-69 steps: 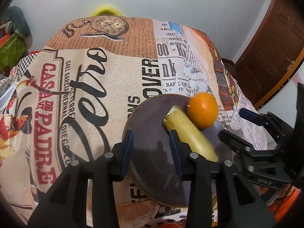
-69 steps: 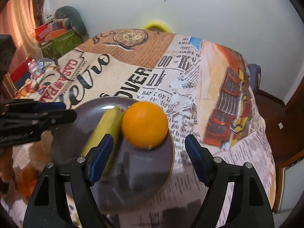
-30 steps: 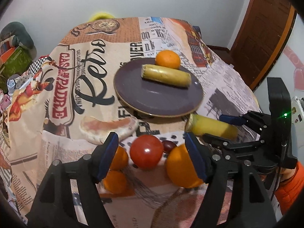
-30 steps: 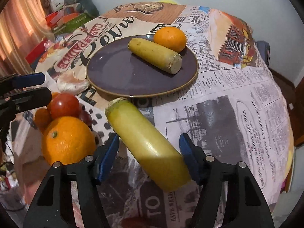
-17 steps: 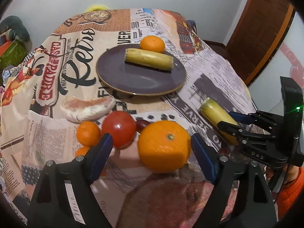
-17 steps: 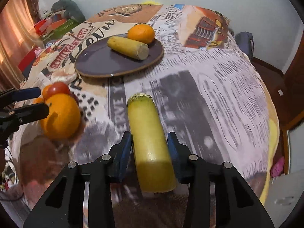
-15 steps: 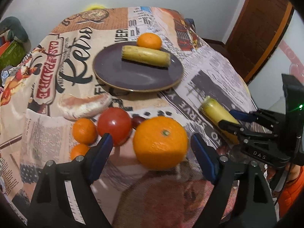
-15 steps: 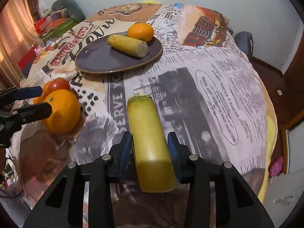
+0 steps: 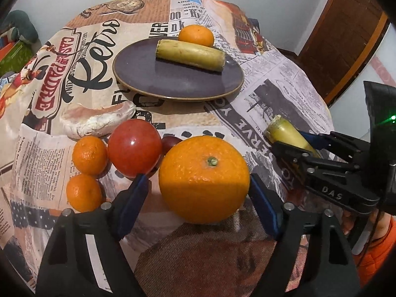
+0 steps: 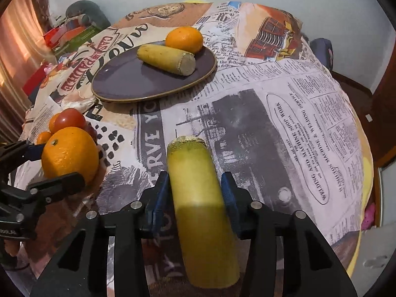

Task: Organize fruits
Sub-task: 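Carry the cucumber with the right tool while the left tool carries the orange to the plate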

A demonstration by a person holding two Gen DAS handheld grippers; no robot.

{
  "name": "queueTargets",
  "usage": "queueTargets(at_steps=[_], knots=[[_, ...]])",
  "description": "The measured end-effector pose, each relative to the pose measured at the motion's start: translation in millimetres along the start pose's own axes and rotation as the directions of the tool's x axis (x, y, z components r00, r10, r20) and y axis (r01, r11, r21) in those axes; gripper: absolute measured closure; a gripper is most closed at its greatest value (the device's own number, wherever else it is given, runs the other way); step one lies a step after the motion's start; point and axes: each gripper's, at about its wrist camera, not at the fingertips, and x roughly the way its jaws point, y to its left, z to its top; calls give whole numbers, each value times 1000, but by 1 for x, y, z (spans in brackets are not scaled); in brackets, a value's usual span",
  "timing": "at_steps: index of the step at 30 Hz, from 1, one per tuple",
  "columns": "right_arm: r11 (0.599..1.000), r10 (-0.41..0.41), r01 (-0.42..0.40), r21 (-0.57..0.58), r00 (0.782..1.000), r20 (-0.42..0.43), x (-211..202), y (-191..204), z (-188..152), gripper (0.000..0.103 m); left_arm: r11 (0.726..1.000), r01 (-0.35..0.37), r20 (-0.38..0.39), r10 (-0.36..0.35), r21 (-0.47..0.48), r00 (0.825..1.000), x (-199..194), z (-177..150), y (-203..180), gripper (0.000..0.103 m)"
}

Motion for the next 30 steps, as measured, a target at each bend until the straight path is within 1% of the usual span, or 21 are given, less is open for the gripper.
queueTargets(at_steps=[1,2,6,12,19,24,30], knots=[[1000,-1,1,0,1000,0,0,0,0,62,1000,12,-1,-12,2,1000,0,1,0,32],[1000,-2,2,2,1000,1,-1,0,0,63,1000,19,-2,-19,4,1000,-1,1,-1,33],[1000,-2,2,10,1000,3,-4,0,0,67,1000,11,4,-11,18,1000,-2,1,-3,33],[1000,4,-5,6,998,61,-27,3,3,68,999,25,10,-26,21,1000,-10,1,-2,34],[1000,-7,8,-12,989,148,-60,10,14,70,999,29,91,-33,40,995,-46,7,-2,34],[1000,-3,6,-12,980,201,-79,15,26,72,999,10,153,-14,32,988,-70,18,8,34],[1000,12,-6,-24,966,259,-92,24,41,72,1000,-26,195,22,17,980,-83,33,24,34]])
